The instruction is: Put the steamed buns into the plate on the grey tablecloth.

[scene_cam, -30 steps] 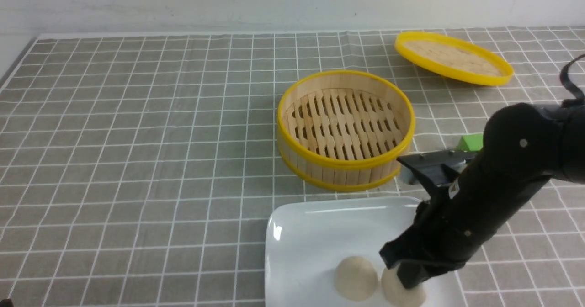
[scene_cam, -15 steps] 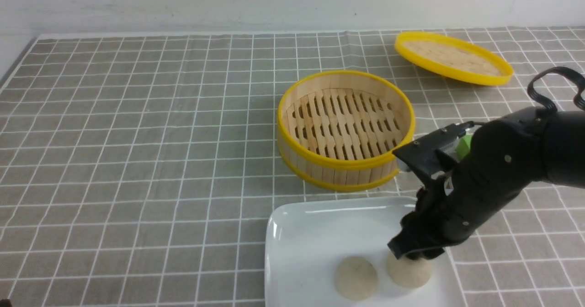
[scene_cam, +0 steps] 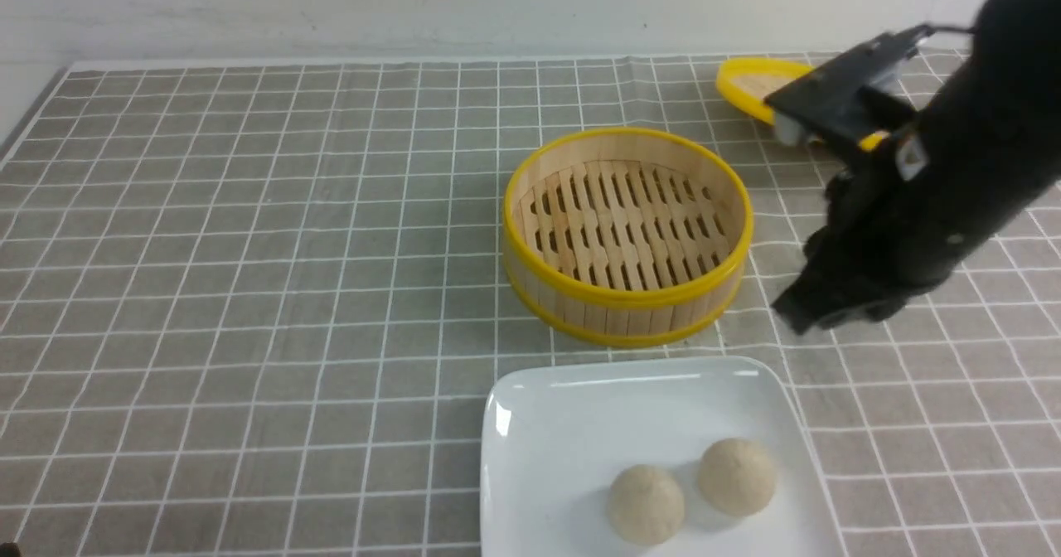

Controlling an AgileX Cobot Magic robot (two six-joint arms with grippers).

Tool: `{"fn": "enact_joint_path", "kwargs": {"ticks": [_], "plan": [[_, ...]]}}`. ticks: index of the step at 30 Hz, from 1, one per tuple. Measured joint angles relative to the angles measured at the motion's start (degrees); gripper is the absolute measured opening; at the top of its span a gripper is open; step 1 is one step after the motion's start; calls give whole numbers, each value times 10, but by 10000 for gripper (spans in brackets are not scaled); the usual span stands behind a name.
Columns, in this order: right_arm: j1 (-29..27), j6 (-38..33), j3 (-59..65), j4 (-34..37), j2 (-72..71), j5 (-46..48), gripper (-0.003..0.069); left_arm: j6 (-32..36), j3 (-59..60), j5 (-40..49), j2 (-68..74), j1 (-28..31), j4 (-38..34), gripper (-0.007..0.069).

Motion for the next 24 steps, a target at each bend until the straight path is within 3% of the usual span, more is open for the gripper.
{"fn": "enact_joint_path", "kwargs": {"ticks": [7,17,24], "plan": [[0,63,85,-42,-231,-12,-15,0,0,1,0,0,0,241],[0,105,430,-29,-587,-281,-13,0,0,1,0,0,1,241],[0,107,502,-27,-640,-380,-8,0,0,1,0,0,2,241]]}}
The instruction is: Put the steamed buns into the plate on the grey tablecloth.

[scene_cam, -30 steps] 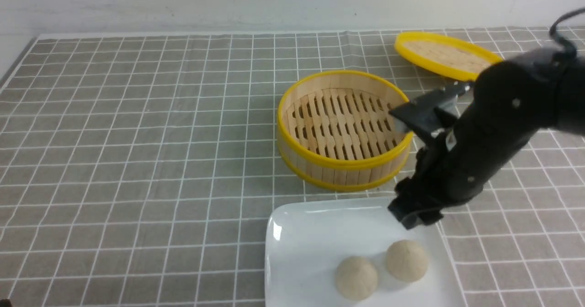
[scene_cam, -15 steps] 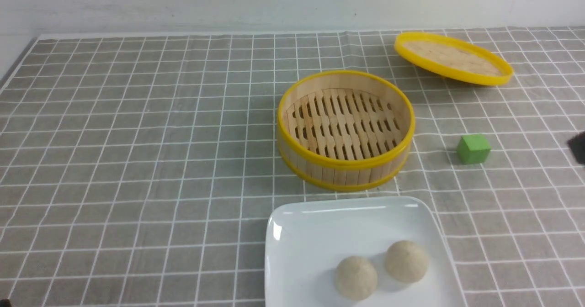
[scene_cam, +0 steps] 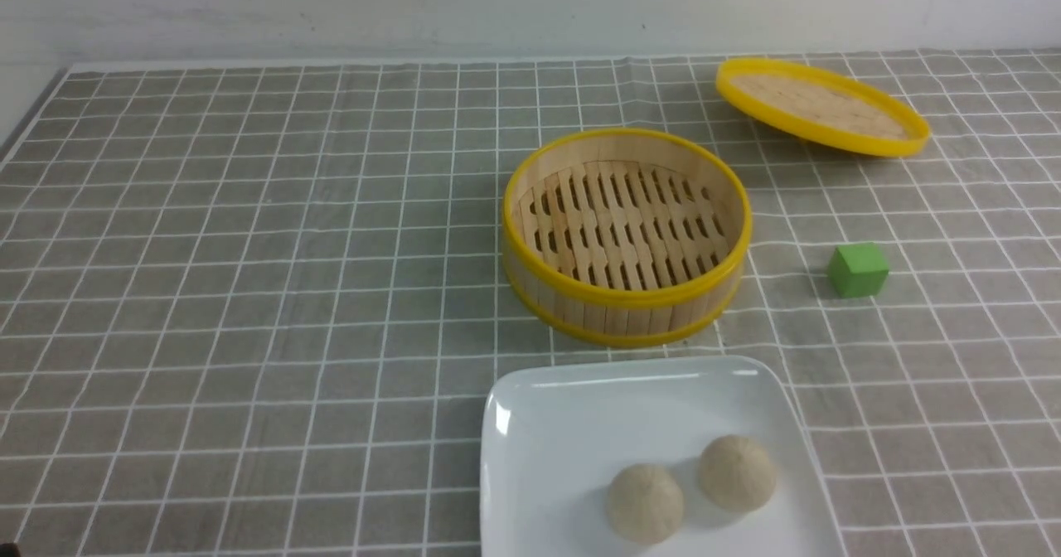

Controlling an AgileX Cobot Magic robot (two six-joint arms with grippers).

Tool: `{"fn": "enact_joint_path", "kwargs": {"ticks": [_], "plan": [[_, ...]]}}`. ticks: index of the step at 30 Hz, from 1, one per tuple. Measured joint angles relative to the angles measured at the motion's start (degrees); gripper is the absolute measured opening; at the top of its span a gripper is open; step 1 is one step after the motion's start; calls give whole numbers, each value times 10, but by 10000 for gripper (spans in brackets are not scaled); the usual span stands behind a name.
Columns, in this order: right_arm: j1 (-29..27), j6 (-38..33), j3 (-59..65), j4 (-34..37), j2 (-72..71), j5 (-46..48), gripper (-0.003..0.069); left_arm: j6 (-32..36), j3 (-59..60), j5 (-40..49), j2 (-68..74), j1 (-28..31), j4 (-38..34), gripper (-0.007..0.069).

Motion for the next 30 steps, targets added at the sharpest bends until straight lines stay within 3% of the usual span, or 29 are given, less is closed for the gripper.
{"fn": "enact_joint_path", "kwargs": {"ticks": [17,22,30], "plan": [[0,0,2,0,-2,-3,1,0,0,0,0,0,0,241],[-6,0,30,41,-25,-21,5,0,0,0,0,0,0,241],[-122,0,158,41,-143,-32,8,0,0,0,0,0,1,241]]}}
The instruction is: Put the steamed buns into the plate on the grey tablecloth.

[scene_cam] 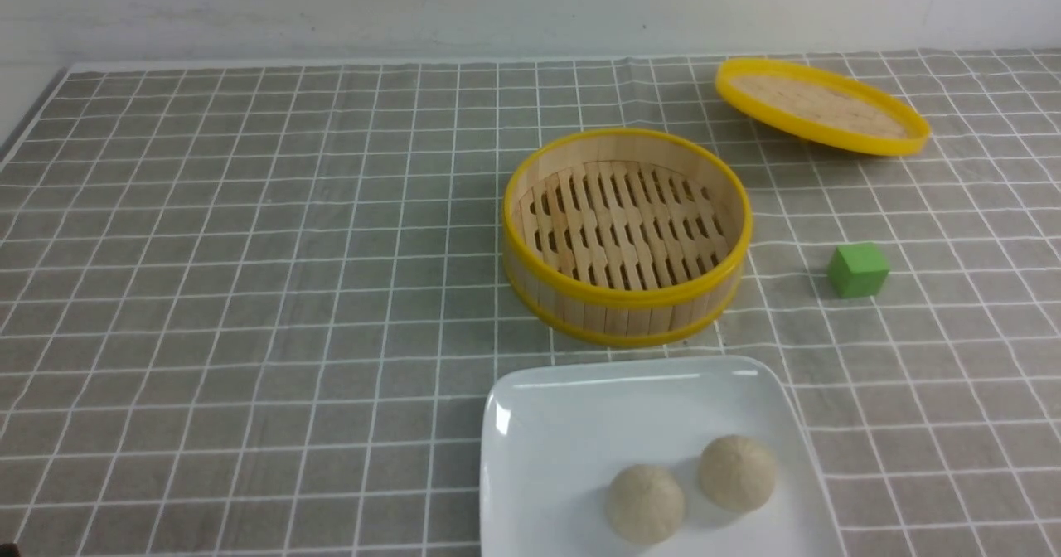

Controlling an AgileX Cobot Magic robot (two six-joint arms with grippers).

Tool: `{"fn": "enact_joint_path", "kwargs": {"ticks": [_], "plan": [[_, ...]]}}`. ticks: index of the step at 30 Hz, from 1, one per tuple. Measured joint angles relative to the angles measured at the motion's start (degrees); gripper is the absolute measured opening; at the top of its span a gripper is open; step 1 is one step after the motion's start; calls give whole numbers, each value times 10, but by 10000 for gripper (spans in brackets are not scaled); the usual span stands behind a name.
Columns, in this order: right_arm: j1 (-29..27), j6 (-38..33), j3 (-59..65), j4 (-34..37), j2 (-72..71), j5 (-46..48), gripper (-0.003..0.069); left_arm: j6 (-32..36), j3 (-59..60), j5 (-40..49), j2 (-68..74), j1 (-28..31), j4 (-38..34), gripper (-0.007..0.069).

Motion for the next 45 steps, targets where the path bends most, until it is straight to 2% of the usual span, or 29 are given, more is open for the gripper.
{"fn": "enact_joint_path", "kwargs": {"ticks": [1,5,9,45], "plan": [[-35,0,22,-5,-19,9,9,0,0,0,0,0,0,241],[-113,0,71,-10,-43,23,12,0,0,0,0,0,0,241],[-143,0,86,-14,-43,18,15,0,0,0,0,0,0,241],[-147,0,87,-14,-43,13,67,0,0,0,0,0,0,241]]}}
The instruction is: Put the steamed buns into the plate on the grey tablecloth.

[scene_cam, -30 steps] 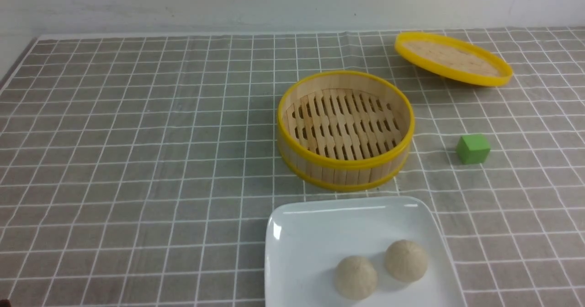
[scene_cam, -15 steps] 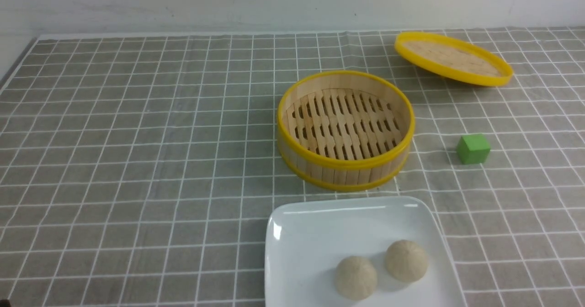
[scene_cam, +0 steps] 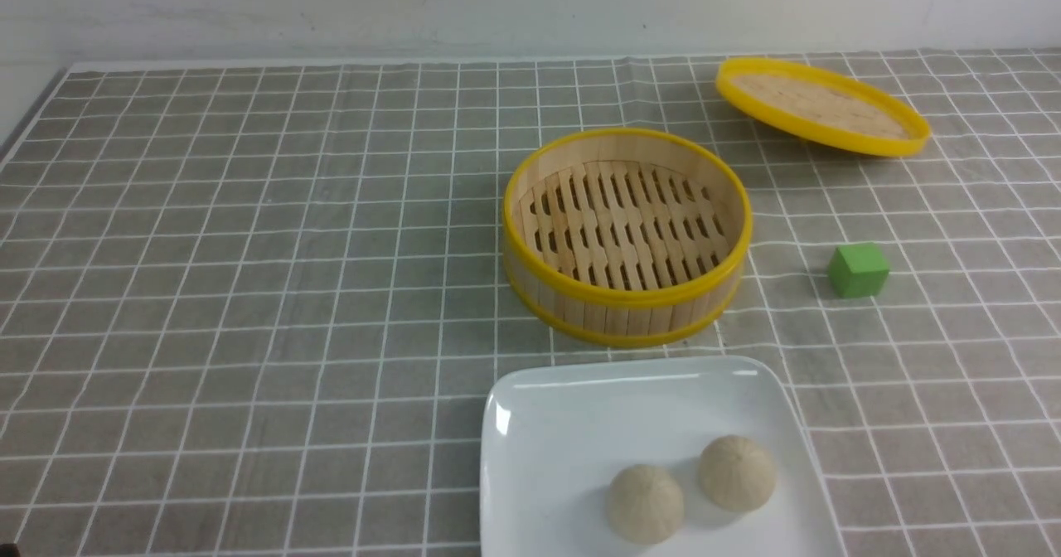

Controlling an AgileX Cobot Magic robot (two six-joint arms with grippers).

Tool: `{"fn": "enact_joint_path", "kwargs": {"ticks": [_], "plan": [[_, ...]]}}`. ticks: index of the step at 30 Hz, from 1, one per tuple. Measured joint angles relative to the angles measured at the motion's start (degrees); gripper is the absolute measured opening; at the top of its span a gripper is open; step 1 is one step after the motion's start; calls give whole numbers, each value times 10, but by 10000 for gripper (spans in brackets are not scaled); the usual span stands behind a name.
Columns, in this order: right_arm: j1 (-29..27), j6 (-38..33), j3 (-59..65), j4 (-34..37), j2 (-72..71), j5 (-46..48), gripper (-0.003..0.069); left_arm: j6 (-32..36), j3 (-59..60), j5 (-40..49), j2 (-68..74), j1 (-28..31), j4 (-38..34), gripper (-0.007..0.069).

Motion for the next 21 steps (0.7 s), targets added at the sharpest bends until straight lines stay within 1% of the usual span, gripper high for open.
{"fn": "enact_joint_path", "kwargs": {"ticks": [21], "plan": [[0,0,0,0,0,0,99,0,0,0,0,0,0,241]]}}
